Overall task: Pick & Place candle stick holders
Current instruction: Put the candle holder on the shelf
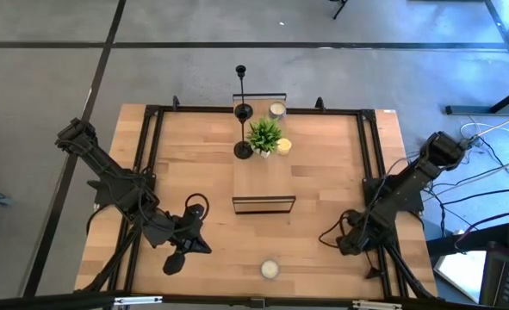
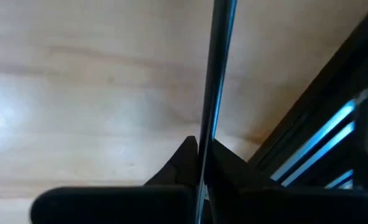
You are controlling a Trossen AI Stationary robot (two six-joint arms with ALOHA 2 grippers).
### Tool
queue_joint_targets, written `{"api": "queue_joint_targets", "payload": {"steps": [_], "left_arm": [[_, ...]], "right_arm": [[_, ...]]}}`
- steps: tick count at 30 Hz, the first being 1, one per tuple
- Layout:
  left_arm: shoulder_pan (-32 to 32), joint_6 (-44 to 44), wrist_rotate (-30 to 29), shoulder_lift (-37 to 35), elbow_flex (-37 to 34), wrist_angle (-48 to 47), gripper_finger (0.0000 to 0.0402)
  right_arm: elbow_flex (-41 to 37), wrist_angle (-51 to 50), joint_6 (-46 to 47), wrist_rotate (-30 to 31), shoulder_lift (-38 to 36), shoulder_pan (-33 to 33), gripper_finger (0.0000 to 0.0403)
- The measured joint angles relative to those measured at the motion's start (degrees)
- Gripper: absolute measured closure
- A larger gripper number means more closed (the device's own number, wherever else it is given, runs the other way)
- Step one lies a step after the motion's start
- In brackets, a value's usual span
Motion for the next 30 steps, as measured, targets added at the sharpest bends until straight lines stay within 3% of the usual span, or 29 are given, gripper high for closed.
{"api": "queue_joint_targets", "payload": {"steps": [9,18,25,30], "left_arm": [[0.0,0.0,-0.02,-0.01,0.0,0.02,0.04],[0.02,0.26,-3.11,-0.01,0.0,0.0,0.04],[0.13,0.23,-10.16,-0.01,0.0,1.91,0.04],[0.93,0.87,-19.97,-0.01,0.0,6.15,0.04]], "right_arm": [[3.24,-0.21,-3.83,2.7,0.85,0.04,0.0388],[20.7,-6.99,-13.04,12.34,-0.88,-0.1,0.0388],[42.7,-19.04,-27.63,29.11,-1.01,-1.03,0.0388],[56.06,-21.34,-41.91,51.85,-1.08,-2.44,0.0388]]}}
